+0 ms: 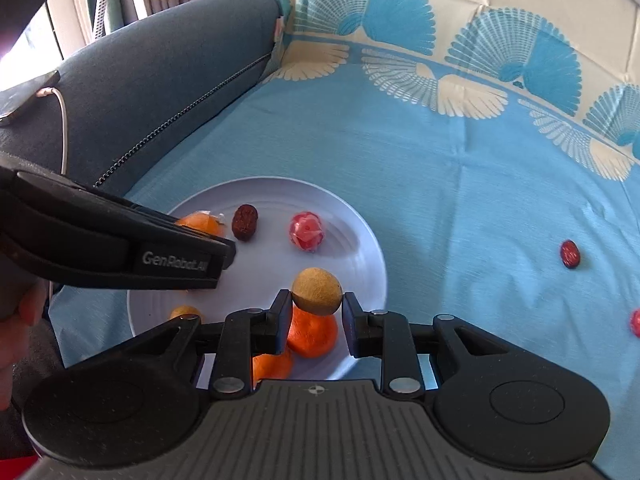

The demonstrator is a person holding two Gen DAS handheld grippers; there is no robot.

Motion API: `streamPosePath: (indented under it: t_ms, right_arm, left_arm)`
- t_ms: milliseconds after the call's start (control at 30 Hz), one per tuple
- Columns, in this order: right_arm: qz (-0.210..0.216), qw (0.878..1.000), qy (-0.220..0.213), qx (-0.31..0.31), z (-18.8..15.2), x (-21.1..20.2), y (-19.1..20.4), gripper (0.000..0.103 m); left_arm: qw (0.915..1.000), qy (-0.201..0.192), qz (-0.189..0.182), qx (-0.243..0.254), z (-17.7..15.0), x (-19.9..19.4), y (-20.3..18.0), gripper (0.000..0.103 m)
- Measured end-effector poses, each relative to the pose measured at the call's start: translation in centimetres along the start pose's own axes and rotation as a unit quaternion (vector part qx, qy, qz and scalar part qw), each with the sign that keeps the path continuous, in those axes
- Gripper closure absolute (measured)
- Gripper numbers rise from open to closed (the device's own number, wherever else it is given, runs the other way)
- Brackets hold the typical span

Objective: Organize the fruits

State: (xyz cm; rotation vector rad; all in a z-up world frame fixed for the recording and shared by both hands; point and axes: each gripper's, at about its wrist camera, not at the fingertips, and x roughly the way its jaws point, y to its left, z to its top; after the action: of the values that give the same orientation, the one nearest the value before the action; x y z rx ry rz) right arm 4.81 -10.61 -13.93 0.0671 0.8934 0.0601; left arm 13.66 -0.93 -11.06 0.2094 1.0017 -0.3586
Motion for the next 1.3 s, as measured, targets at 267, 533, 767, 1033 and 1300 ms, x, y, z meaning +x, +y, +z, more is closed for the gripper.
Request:
streamPosePath:
  t_ms: [267,533,767,1033,1300]
  right_arm:
    - [-0.005,1.0,0.001,0.016,-1.1,-4.7,0.0,0.014]
    - [-0.002,1.0,0.005,0.021,-4.9,-12.0,1.9,0.006]
    - [-0.019,0.999,-0.041,-0.006,-6.4,-17.1,3.4,0.001]
    - [-0.031,0.995,-0.092,-0.015,-7.1,-21.6,3.7,0.001]
    - [-0.036,0.992,-0.123,-0.018,-8.3,-24.2,3.8,0.001]
  left_arm:
    - [0.9999,-0.005,0.003,-0.013,-1.4,-5.0,0.4,0.0]
    - [0.9973,0.028,-0.003,-0.068,-6.7,-10.9,0.7,0.0]
    - [0.9989,-0.014,0.02,-0.04,-8.7,-16.0,-0.2,0.0]
    - [0.9978,-0.052,0.036,-0.021,-10.0,-19.9,-1.6,0.0]
    - [0.9971,-0.065,0.039,-0.004,-11.1,-22.0,-3.0,0.0]
